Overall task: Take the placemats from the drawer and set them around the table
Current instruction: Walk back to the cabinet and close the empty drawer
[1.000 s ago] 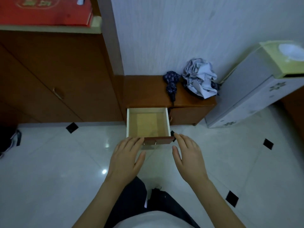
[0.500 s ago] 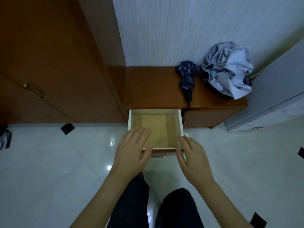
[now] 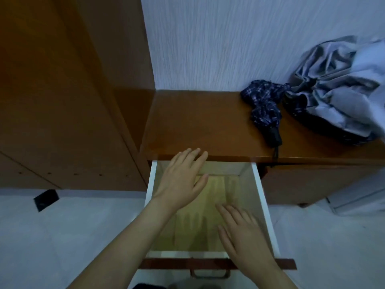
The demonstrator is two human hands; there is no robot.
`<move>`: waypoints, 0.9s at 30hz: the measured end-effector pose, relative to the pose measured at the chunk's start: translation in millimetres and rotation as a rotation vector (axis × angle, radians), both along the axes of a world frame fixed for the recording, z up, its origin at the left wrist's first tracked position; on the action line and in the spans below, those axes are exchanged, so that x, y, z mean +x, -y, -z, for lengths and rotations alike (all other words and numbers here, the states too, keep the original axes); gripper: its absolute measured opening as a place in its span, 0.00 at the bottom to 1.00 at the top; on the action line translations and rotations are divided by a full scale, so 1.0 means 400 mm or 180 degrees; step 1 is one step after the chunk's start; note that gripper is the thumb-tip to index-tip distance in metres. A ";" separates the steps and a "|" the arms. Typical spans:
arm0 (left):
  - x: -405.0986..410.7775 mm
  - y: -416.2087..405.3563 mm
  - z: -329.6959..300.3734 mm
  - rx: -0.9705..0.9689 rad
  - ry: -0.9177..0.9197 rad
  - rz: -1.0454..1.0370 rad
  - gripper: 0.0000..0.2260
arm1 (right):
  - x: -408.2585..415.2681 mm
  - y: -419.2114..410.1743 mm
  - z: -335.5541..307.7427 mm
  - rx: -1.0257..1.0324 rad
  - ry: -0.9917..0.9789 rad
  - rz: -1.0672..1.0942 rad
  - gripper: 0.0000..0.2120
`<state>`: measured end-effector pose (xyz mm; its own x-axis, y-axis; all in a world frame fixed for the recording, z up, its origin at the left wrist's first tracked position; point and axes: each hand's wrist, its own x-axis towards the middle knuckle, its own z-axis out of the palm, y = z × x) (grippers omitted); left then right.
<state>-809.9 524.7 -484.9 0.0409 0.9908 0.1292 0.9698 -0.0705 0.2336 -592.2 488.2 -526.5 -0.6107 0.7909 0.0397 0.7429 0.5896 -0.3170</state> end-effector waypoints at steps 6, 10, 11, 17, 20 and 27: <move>-0.001 -0.102 0.128 0.0192 -0.0338 -0.0103 0.29 | 0.005 0.021 0.137 0.0367 -0.0396 -0.0165 0.23; -0.010 -0.125 0.154 0.0017 -0.0440 -0.0264 0.29 | 0.016 0.026 0.132 0.0445 -0.0619 -0.0232 0.23; -0.011 -0.125 0.155 -0.0056 -0.0487 -0.0294 0.29 | 0.020 0.033 0.129 0.0397 -0.0600 -0.0285 0.23; -0.010 -0.111 0.140 -0.0188 -0.0487 -0.0289 0.30 | 0.045 0.065 0.109 -0.0058 0.0128 -0.0893 0.31; -0.009 -0.109 0.132 -0.0221 -0.0435 -0.0295 0.29 | 0.040 0.054 0.100 -0.0051 0.0213 -0.0992 0.35; -0.010 -0.110 0.136 -0.0196 -0.0472 -0.0286 0.29 | 0.027 0.041 0.124 0.0341 0.0129 -0.0914 0.43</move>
<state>-814.0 568.9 -539.3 -0.0339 0.9971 0.0674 0.9956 0.0279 0.0889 -581.6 471.8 -576.0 -0.8113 0.5784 0.0847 0.5519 0.8057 -0.2153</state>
